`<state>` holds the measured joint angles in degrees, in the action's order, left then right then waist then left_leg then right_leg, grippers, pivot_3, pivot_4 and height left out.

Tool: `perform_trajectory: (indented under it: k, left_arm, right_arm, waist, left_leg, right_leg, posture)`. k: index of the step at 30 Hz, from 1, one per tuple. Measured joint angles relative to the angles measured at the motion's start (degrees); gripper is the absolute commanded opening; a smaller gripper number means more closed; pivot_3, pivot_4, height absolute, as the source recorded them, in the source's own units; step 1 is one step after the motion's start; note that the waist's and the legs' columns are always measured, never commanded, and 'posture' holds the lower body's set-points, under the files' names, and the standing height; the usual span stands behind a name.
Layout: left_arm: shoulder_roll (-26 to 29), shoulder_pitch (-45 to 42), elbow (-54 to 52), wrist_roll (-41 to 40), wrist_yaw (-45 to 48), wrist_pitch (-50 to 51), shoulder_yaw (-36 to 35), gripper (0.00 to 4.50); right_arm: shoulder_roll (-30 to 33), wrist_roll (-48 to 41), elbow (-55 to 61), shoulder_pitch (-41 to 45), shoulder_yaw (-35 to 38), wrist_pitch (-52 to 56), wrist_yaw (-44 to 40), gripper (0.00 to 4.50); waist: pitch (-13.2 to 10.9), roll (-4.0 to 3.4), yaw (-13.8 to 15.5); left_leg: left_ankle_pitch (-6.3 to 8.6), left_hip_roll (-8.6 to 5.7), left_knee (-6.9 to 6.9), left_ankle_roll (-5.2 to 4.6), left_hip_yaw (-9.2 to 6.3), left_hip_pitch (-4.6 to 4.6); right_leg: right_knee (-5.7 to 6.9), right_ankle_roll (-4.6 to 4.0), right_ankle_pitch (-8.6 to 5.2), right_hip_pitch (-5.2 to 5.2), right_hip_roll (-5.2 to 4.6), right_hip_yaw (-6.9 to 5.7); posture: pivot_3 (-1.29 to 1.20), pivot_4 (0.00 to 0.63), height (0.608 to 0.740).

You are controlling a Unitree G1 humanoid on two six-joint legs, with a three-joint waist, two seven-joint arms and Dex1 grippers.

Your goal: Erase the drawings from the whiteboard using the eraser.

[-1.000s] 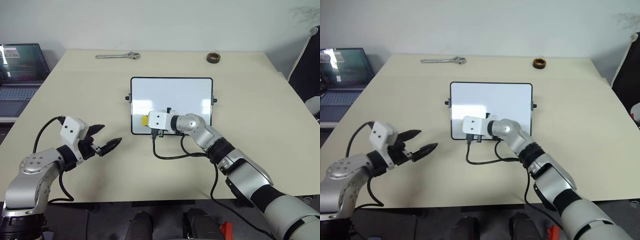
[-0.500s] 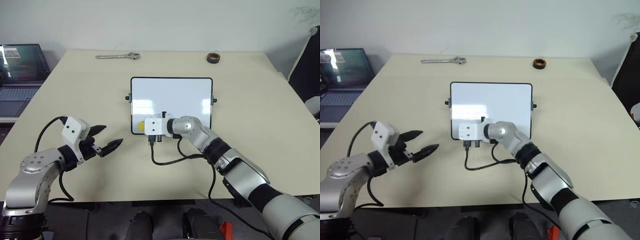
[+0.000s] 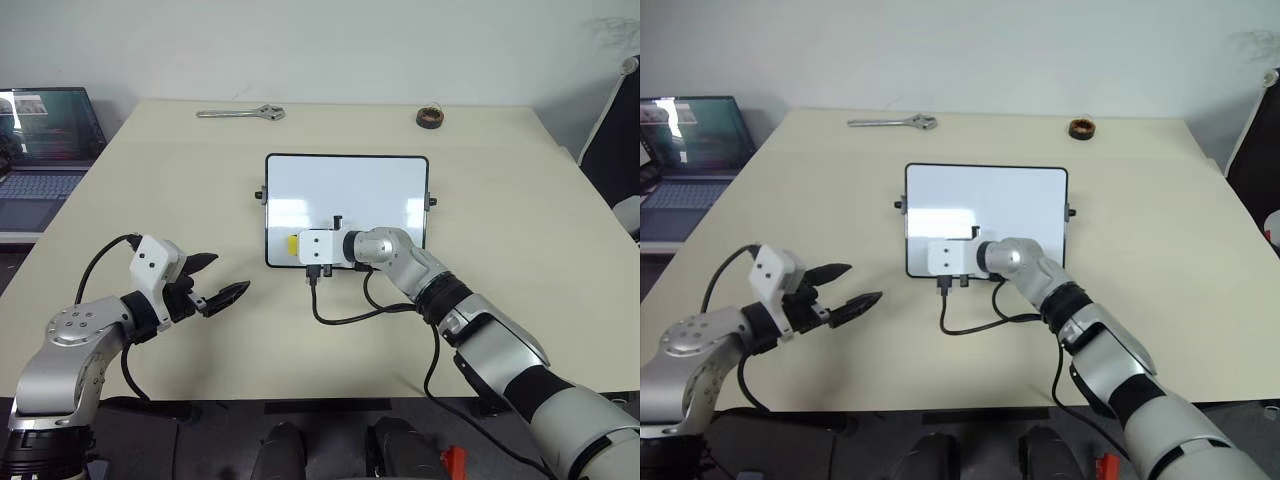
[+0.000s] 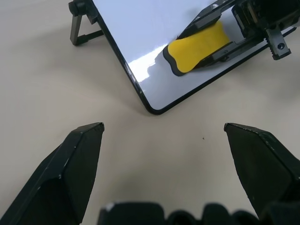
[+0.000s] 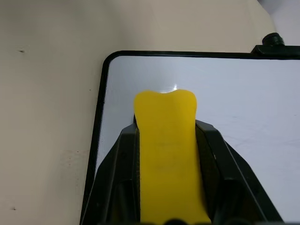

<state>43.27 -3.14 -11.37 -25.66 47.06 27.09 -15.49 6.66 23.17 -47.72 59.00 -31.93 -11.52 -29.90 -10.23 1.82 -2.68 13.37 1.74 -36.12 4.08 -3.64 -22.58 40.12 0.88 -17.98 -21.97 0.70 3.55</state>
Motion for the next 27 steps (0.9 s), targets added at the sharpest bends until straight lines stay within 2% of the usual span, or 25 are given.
perform_trajectory:
  k: [4, 10, 13, 15, 19, 21, 23, 27]
  left_arm:
    - [0.00, 0.00, 0.32, 0.50, 0.21, -0.37, 0.49, 4.50]
    - [-0.01, -0.01, 0.65, 0.97, 0.99, -1.18, 1.18, 4.50]
    - [-0.01, -0.01, 0.85, 0.99, 1.18, -1.42, 1.18, 4.50]
    - [-0.01, 0.00, 1.24, 1.04, 1.28, -1.51, 1.18, 4.50]
    - [-0.01, -0.03, 1.89, 1.07, 1.39, -1.62, 1.41, 4.50]
    - [-0.01, -0.02, 2.24, 1.09, 1.43, -1.66, 1.50, 4.50]
    - [-0.01, -0.03, 2.30, 1.09, 1.46, -1.75, 1.51, 4.50]
    - [-0.02, -0.23, 2.30, 1.09, 1.49, -2.19, 1.65, 4.50]
  right_arm:
    - [0.97, 0.27, -1.49, 1.91, 1.56, 0.11, 3.51, 1.20]
    - [3.15, 0.25, 1.96, -0.59, 0.84, -0.11, -6.13, 1.20]
    - [3.82, 0.30, 3.48, -2.13, 0.21, -0.10, -8.40, 1.20]
    - [3.56, 0.54, 3.07, -2.13, 0.11, -0.14, -5.63, 1.20]
    - [2.14, 1.46, -0.98, 1.22, 2.27, -0.30, 7.16, 1.20]
    - [2.80, 1.62, -1.99, 2.69, 3.41, -0.64, 8.01, 1.20]
    - [3.09, 1.58, -1.57, 2.31, 3.32, -1.87, 5.60, 1.20]
    - [3.84, 0.38, 4.60, -4.14, 0.47, -3.26, -6.38, 1.20]
  waist:
    - [0.00, 0.01, 0.29]
    - [0.01, 0.01, 0.40]
    - [0.00, -0.01, 0.38]
    - [-0.03, -0.05, 0.38]
    - [-0.05, -0.09, 0.42]
    - [-0.03, -0.05, 0.45]
    - [-0.02, -0.04, 0.34]
    - [-0.02, -0.04, 0.11]
  left_leg:
    - [-0.06, -0.03, 0.00, 0.03, -0.01, 0.08]
    - [-0.05, -0.03, 0.08, 0.03, 0.01, 0.61]
    - [-0.05, -0.03, 0.08, 0.03, 0.01, 0.81]
    - [-0.06, -0.03, 0.06, 0.02, 0.01, 0.80]
    - [-0.12, -0.04, 0.06, 0.00, 0.01, 0.74]
    - [-0.11, -0.04, 0.08, 0.01, 0.03, 0.69]
    - [-0.08, -0.03, 0.14, 0.02, 0.08, 0.68]
    - [-0.03, 0.02, 0.21, 0.05, 0.11, 0.68]
  right_leg:
    - [-0.02, 0.00, 0.00, 0.10, 0.00, -0.02]
    - [-0.16, 0.00, -0.01, 0.63, 0.00, -0.01]
    - [-0.15, 0.00, -0.03, 0.76, 0.02, -0.01]
    - [-0.14, -0.01, -0.03, 0.75, 0.04, 0.00]
    - [-0.13, -0.06, 0.00, 0.67, 0.05, 0.01]
    - [-0.18, -0.06, 0.00, 0.65, 0.05, 0.01]
    - [-0.20, -0.06, 0.00, 0.63, 0.04, 0.06]
    - [-0.24, -0.07, -0.04, 0.62, 0.04, 0.07]
  posture:
    - [0.00, 0.150, 0.740]
    - [0.00, 0.150, 0.740]
    - [0.00, 0.150, 0.740]
    - [0.00, 0.150, 0.740]
    - [0.00, 0.150, 0.740]
    - [0.00, 0.150, 0.740]
    - [0.00, 0.150, 0.740]
    - [0.00, 0.150, 0.740]
